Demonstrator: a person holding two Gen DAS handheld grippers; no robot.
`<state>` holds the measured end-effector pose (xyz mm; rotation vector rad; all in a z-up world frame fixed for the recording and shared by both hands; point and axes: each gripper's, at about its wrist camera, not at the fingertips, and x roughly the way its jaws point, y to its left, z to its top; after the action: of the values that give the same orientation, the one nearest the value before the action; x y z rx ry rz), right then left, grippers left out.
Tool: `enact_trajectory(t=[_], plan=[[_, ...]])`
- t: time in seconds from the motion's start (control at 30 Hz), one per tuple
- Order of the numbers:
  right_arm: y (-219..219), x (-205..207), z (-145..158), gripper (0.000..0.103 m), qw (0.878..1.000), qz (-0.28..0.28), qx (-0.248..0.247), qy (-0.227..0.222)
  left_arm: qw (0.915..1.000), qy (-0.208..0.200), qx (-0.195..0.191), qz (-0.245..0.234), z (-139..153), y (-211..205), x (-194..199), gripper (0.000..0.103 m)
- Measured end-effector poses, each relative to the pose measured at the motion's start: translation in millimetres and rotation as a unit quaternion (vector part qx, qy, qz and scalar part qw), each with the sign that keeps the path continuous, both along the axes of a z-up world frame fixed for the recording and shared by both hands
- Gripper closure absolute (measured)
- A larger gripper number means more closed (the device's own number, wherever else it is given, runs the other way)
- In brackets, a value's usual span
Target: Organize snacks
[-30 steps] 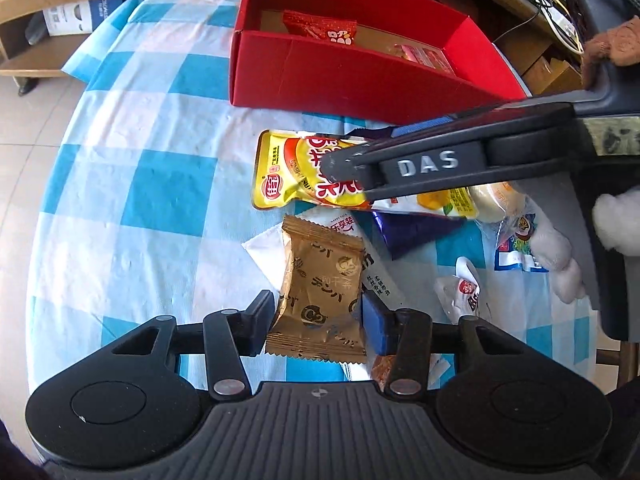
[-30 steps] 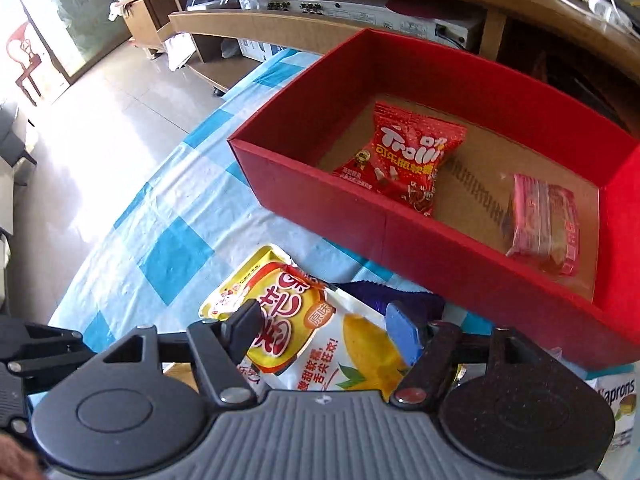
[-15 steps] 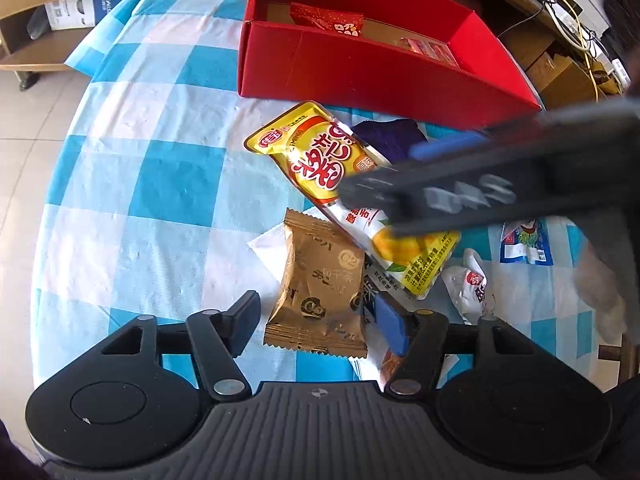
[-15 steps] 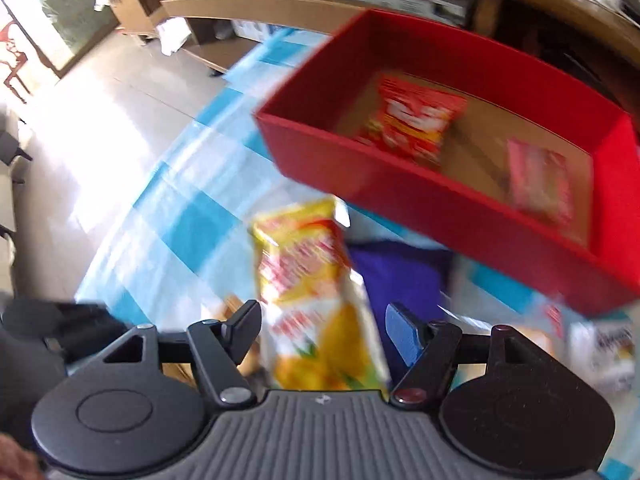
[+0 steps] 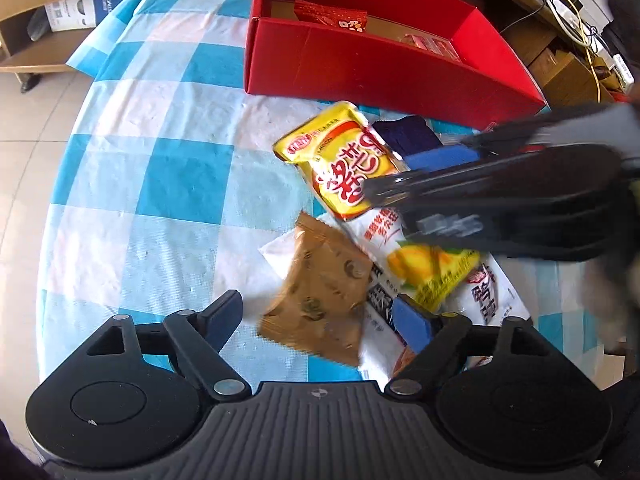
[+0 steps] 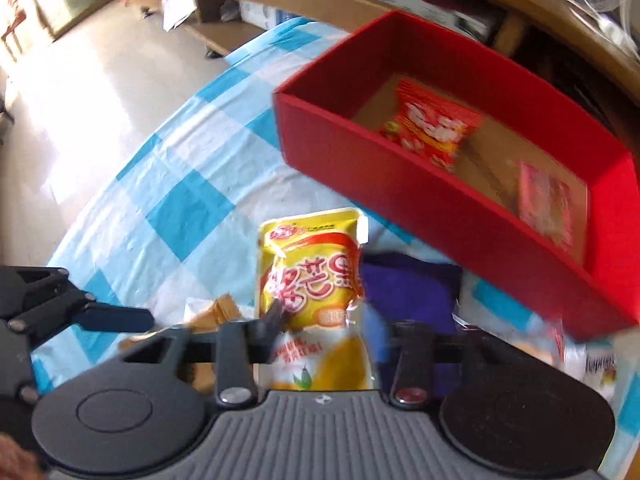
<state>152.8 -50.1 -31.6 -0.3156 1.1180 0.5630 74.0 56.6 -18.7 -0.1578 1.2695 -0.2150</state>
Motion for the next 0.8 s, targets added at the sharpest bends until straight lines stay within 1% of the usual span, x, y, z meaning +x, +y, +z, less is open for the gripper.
enact_trajectory(t=[0.07, 0.1, 0.17, 0.2, 0.23, 0.33, 0.4, 0.43, 0.47, 0.5, 0.57, 0.63, 0.67, 0.73, 0.8], plan=[[-11.2, -0.2, 0.9, 0.075, 1.0, -0.009, -0.006, 0.004, 1.0, 0.001, 0.0, -0.004, -0.5, -1.5, 0.6, 0.014], [-13.8, 1.3, -1.3, 0.075, 1.0, -0.016, -0.003, 0.009, 1.0, 0.001, 0.005, -0.008, -0.4, -3.7, 0.9, 0.013], [-21.0, 1.9, -1.5, 0.074, 0.999, -0.024, 0.016, 0.035, 0.9995, 0.001, 0.021, -0.023, -0.5, -9.7, 1.4, 0.013], [-22.0, 1.1, 0.2, 0.073, 0.999, -0.024, 0.03, 0.037, 0.999, 0.001, 0.029, -0.033, -0.8, -13.2, 0.6, 0.013], [-19.6, -1.0, 2.7, 0.072, 0.999, -0.017, 0.035, 0.03, 0.9986, -0.001, 0.034, -0.041, -1.7, -15.3, -0.6, 0.012], [1.0, -3.7, 4.6, 0.06, 0.999, 0.019, 0.02, 0.023, 0.9974, -0.006, 0.045, -0.057, -3.5, -21.1, -1.8, 0.009], [19.6, -0.5, -1.4, 0.046, 0.999, 0.031, 0.0, 0.023, 0.9974, -0.004, 0.044, -0.056, -3.7, -20.7, -0.7, 0.009], [28.2, 0.5, -5.3, 0.042, 0.999, 0.04, -0.012, 0.023, 0.9975, -0.003, 0.043, -0.056, -3.2, -20.2, -0.4, 0.009], [34.4, 1.9, -10.4, 0.031, 0.998, 0.05, -0.026, 0.027, 0.9976, -0.003, 0.041, -0.056, -2.9, -19.7, -0.5, 0.008], [40.0, 3.1, -15.1, 0.026, 0.997, 0.056, -0.035, 0.027, 0.9977, -0.003, 0.038, -0.056, -3.3, -19.6, -0.2, 0.008], [45.5, 3.1, -18.3, 0.022, 0.997, 0.063, -0.038, 0.017, 0.9979, 0.0, 0.033, -0.055, -4.4, -15.8, 0.0, 0.008], [44.5, 6.3, -18.6, 0.025, 0.998, 0.052, -0.041, 0.004, 0.9982, 0.0, 0.027, -0.053, -3.5, -10.7, -0.5, 0.007], [42.2, 9.8, -15.5, 0.027, 0.998, 0.048, -0.038, 0.004, 0.9984, 0.001, 0.026, -0.05, -2.8, -8.8, -0.7, 0.007], [36.0, 14.2, -4.6, 0.026, 0.998, 0.055, -0.016, 0.014, 0.9988, 0.003, 0.015, -0.046, -1.3, -5.4, -2.2, 0.007], [36.9, 15.0, -1.9, 0.011, 0.996, 0.077, -0.02, 0.025, 0.999, 0.004, 0.006, -0.044, -1.0, -3.5, -2.4, 0.007]])
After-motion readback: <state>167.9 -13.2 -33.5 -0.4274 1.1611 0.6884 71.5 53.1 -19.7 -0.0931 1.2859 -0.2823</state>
